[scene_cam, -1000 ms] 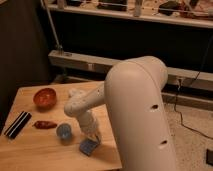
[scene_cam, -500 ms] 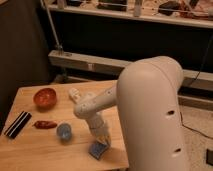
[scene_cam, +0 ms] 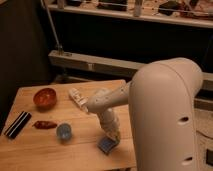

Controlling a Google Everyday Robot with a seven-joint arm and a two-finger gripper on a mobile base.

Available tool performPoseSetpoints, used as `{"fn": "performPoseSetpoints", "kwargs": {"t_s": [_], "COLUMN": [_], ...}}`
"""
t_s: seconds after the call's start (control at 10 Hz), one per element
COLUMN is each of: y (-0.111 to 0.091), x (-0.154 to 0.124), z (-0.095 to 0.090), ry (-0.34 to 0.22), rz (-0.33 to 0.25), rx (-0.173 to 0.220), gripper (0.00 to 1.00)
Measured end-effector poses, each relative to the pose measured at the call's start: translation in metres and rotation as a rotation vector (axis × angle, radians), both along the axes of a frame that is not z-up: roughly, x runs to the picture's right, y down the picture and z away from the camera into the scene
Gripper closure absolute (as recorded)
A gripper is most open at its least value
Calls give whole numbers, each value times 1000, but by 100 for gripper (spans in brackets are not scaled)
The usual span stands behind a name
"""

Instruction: Wipe the white sponge on the table

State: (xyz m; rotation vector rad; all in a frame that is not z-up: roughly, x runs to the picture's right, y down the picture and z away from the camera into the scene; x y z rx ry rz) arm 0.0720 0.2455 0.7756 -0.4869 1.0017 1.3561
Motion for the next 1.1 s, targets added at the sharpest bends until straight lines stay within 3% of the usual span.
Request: {"fn": "performPoseSetpoints", "kwargs": {"t_s": [0.4, 0.7, 1.1], "y": [-22, -42, -65], "x": [28, 24, 14], "z": [21, 38, 59], "ry": [58, 53, 33], "rz": [62, 127, 141], "rx": [29, 67, 79], "gripper": [92, 92, 92]}}
